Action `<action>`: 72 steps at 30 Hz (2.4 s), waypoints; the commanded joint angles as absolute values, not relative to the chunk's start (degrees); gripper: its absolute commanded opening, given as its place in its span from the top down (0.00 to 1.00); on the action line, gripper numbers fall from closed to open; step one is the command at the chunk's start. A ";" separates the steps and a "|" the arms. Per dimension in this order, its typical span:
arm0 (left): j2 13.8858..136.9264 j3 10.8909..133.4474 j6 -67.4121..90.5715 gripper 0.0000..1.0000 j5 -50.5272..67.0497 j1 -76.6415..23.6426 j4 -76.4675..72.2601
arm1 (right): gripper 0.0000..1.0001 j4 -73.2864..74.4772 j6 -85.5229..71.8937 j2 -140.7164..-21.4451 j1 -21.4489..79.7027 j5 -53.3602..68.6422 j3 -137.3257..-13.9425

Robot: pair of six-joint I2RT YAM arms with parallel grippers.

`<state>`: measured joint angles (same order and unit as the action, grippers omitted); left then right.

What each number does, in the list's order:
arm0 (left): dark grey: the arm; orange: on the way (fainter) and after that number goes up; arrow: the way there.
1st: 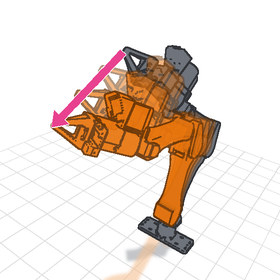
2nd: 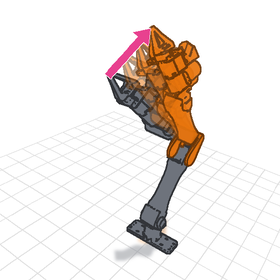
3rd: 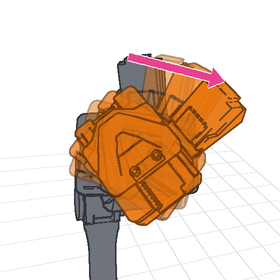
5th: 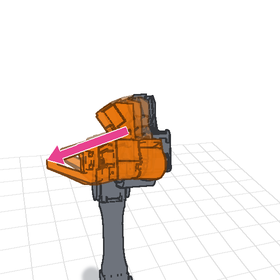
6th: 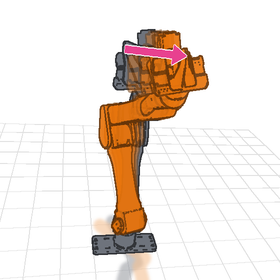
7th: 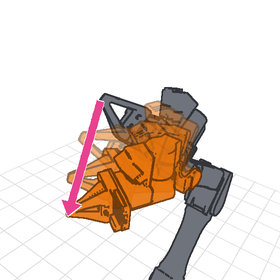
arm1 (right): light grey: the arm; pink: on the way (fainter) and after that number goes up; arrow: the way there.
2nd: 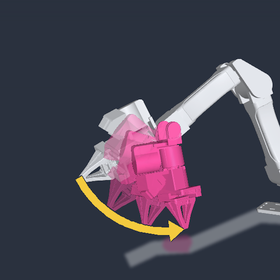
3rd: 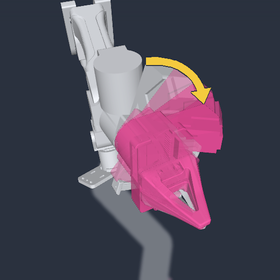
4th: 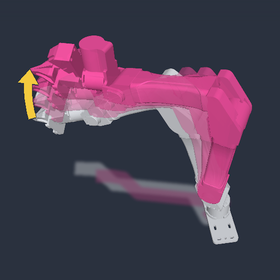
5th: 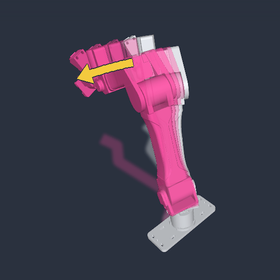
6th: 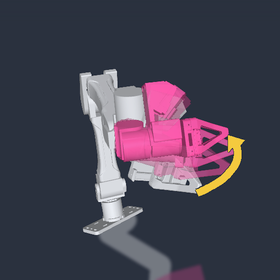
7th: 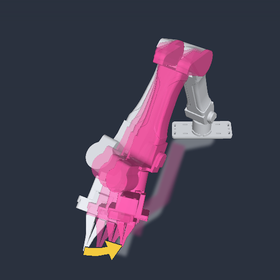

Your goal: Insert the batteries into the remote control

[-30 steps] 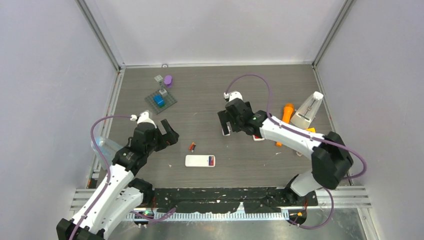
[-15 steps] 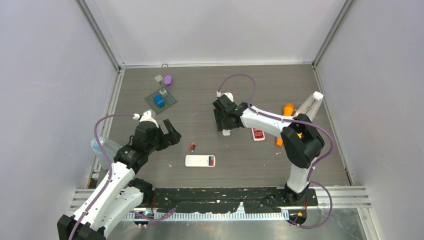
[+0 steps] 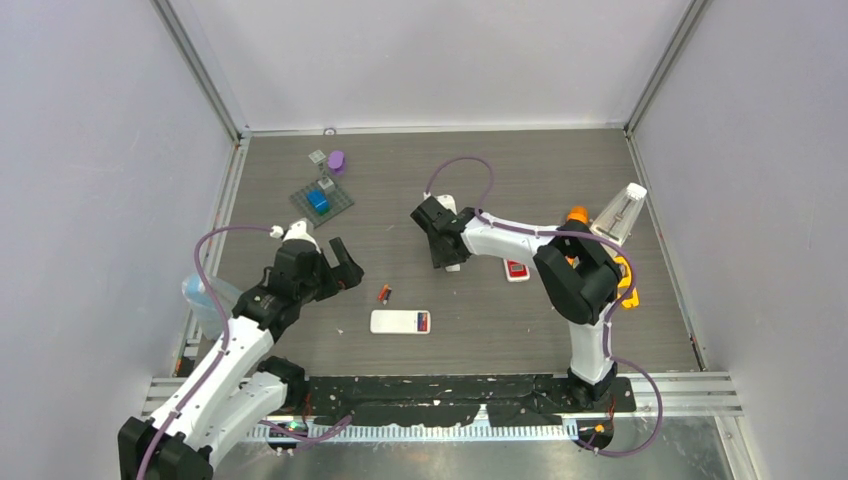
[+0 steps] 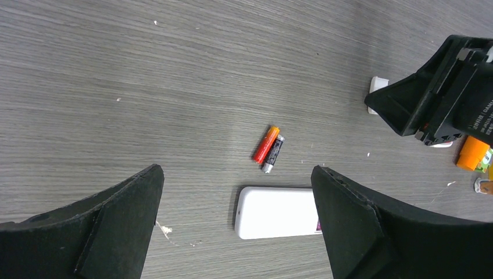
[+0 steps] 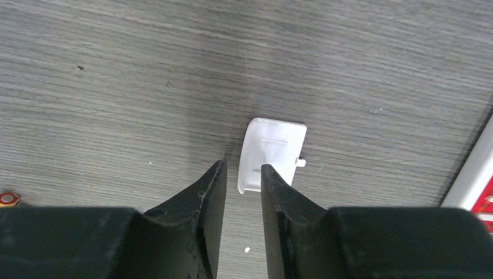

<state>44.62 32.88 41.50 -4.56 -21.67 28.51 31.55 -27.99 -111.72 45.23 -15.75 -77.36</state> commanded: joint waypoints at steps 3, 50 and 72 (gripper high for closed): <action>45.48 36.04 41.07 0.01 -3.78 -21.45 25.03 | 0.73 32.30 -29.59 -113.24 45.92 -16.28 -79.26; 49.29 58.34 96.13 0.13 30.07 -20.39 -40.45 | 0.95 -55.25 -86.65 -78.30 42.91 35.22 -79.16; 52.70 60.98 101.10 0.40 30.25 -21.97 -42.97 | 0.95 -53.95 -87.83 -84.04 46.79 34.64 -83.02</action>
<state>52.69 59.11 99.15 29.28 -21.69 -39.27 -51.27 -86.21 -83.61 46.30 34.63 -81.23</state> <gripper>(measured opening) 0.662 0.060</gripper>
